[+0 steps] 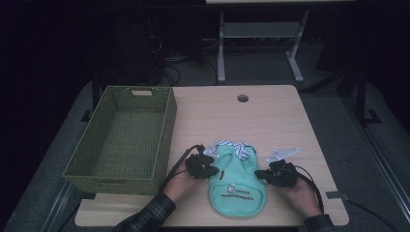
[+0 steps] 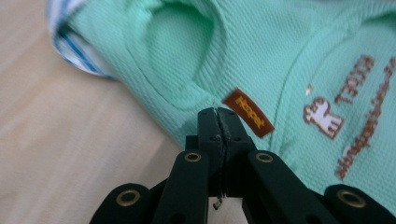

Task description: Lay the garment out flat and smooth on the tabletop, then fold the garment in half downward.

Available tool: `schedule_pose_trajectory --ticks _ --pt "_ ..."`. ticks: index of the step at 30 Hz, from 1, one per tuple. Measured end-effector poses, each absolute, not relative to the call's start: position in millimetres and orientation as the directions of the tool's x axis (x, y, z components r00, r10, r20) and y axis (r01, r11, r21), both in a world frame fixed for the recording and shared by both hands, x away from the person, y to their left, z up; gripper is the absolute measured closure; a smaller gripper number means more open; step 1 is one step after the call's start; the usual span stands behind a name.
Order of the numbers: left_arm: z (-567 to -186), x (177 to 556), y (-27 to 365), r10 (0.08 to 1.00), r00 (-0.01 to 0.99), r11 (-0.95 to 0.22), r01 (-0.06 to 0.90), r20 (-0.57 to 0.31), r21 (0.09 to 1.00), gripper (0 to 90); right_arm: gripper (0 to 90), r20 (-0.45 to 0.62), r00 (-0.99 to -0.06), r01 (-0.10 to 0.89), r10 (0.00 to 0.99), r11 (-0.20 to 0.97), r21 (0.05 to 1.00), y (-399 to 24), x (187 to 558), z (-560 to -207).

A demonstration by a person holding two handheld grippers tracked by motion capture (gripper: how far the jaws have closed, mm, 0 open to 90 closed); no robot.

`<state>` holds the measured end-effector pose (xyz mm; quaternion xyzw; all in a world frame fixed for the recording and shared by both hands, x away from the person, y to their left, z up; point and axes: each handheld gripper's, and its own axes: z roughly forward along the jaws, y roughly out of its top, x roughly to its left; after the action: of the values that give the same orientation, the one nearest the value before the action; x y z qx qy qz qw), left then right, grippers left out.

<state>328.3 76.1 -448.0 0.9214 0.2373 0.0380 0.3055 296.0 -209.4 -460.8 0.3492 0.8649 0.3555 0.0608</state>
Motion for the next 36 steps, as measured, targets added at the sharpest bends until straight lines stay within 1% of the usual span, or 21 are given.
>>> schedule_pose_trajectory --ticks 5,7,9,17,18,20,28,31,33,36 --pt "-444 333 77 0.476 0.877 -0.686 0.420 -0.070 0.594 84.3 83.7 0.169 -0.741 0.566 0.650 0.469 0.678 -215 302 -456" --pt "-442 335 78 0.479 0.875 -0.681 0.421 -0.070 0.599 82.0 81.0 0.162 -0.740 0.566 0.652 0.475 0.674 -216 305 -454" --pt "-442 336 78 0.480 0.874 -0.681 0.423 -0.073 0.598 78.3 78.1 0.162 -0.741 0.562 0.651 0.470 0.680 -217 308 -451" --pt "-438 347 76 0.477 0.875 -0.673 0.421 -0.078 0.608 61.0 73.9 0.153 -0.727 0.564 0.669 0.455 0.689 -218 320 -440" --pt "-437 348 76 0.481 0.873 -0.666 0.423 -0.079 0.615 59.9 72.6 0.158 -0.724 0.569 0.672 0.451 0.688 -218 323 -439" --pt "-434 351 77 0.483 0.872 -0.654 0.419 -0.079 0.629 57.4 72.5 0.153 -0.722 0.569 0.674 0.455 0.685 -217 325 -438" --pt "-426 365 74 0.501 0.864 -0.636 0.413 -0.060 0.652 50.6 69.4 0.155 -0.723 0.566 0.673 0.449 0.692 -213 342 -432" --pt "-424 370 74 0.508 0.859 -0.633 0.418 -0.058 0.652 50.5 69.3 0.150 -0.726 0.555 0.671 0.443 0.704 -212 348 -431" --pt "-423 373 75 0.509 0.858 -0.625 0.425 -0.070 0.655 50.9 68.0 0.167 -0.724 0.568 0.670 0.440 0.696 -212 352 -431" --pt "-423 379 76 0.521 0.850 -0.620 0.435 -0.072 0.654 51.6 67.5 0.159 -0.728 0.560 0.667 0.444 0.699 -211 356 -429"
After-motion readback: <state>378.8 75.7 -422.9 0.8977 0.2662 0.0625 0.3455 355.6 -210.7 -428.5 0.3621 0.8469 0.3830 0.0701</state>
